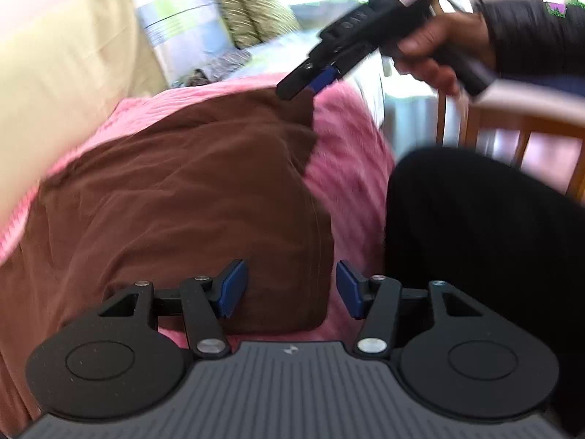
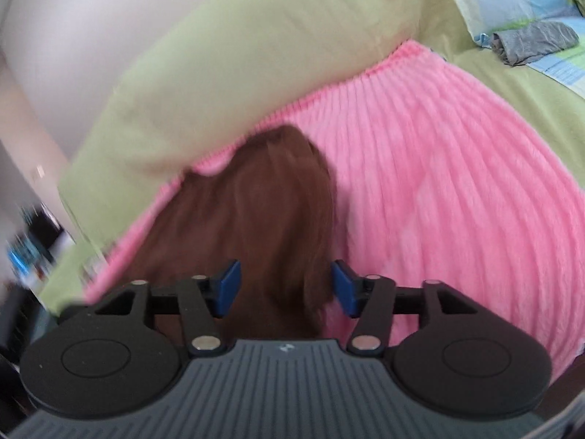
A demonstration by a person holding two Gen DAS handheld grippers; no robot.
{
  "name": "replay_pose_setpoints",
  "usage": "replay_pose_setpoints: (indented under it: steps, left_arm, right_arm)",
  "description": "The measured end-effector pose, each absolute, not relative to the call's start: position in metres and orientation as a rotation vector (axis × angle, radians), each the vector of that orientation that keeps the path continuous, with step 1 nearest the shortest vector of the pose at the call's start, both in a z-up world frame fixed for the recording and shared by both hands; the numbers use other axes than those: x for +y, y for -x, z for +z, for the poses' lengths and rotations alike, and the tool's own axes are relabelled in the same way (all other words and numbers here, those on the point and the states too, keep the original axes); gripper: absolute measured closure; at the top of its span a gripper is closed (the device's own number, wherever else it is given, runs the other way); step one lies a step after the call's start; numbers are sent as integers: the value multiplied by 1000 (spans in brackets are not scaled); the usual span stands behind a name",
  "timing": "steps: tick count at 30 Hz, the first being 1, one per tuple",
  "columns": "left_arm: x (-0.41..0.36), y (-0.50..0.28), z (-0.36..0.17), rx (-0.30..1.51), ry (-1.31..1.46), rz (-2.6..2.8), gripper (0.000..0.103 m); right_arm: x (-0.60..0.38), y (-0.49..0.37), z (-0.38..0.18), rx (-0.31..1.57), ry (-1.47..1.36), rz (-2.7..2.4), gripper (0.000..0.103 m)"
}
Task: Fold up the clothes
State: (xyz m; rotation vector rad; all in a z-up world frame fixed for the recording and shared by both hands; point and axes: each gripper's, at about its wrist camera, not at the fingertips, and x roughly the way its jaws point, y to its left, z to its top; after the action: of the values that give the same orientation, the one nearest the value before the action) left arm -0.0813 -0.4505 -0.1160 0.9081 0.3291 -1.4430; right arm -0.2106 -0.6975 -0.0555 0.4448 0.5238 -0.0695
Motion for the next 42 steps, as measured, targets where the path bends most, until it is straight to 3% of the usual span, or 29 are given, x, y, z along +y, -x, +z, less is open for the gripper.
replay_pose_setpoints:
  steps: [3,4,5,6,10,14,16,18,20,28,32,37,40,42]
  left_arm:
    - [-450,91,-123,311,-950,-1435,48]
    - [-451,91,-124,323,-948,-1438,58]
    - [-447,94,-128,332,-942,-1442,74]
    - [-444,95,-126,365,-913,-1464,80]
    - [-437,100,-120,395,-863,-1500,80]
    - [-425,104,-113,386,-841,-1498,74]
    - [-412,101,-106,385,-807,-1463,74]
    - [-400,93,-99,391,-767,-1413,70]
    - [-374,78,-87,381,-728,-1306,61]
    - [-270,39,-63,362,-674,-962,50]
    - [-234,33,-67,366,-730,-924,50]
    - [-246,34,-100,290,-1000,-845,50]
    - [-259,15,-99,336,-867,-815,50]
    - [-260,1,-93,385,-740,-800,55]
  right_arm:
    - [-704,207,-63,512,-473,-88,53]
    - [-707,206,-65,512,-516,-78,63]
    - [-711,207,-66,513,-556,-74,98]
    - [-719,210,-67,501,-636,-69,99]
    - [-733,237,-55,428,-721,-150,99]
    - [-725,243,-43,540,-532,-369,97]
    - [-714,243,-36,556,-453,-469,88]
    - [-695,248,-22,501,-392,-520,67]
    - [-675,249,-10,456,-345,-503,67]
    - [-525,184,-12,517,-108,-3,59]
    - [-464,148,-26,585,-50,169,59]
    - [-433,104,-33,646,-60,192,59]
    - [-422,88,-33,685,-46,171,58]
    - [-419,74,-34,694,-26,126,57]
